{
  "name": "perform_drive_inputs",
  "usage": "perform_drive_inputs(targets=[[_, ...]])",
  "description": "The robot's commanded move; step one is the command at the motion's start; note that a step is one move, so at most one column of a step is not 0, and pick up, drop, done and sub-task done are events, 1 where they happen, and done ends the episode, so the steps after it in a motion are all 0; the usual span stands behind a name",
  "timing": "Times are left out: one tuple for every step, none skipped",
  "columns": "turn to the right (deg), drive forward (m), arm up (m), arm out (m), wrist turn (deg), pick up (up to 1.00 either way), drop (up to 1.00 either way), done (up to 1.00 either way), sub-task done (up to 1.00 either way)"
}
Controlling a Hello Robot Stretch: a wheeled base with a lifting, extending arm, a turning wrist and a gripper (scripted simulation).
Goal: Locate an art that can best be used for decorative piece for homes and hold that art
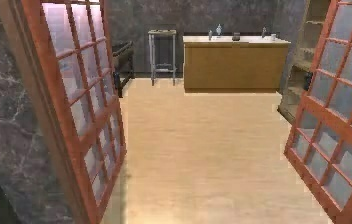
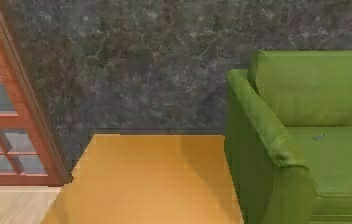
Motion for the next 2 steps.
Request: perform_drive_inputs(targets=[[0.0,1.00,0.00,0.00,0.0,0.00,0.00,0.00,0.00],[3.0,0.00,0.00,0.00,0.0,0.00,0.00,0.00,0.00]])
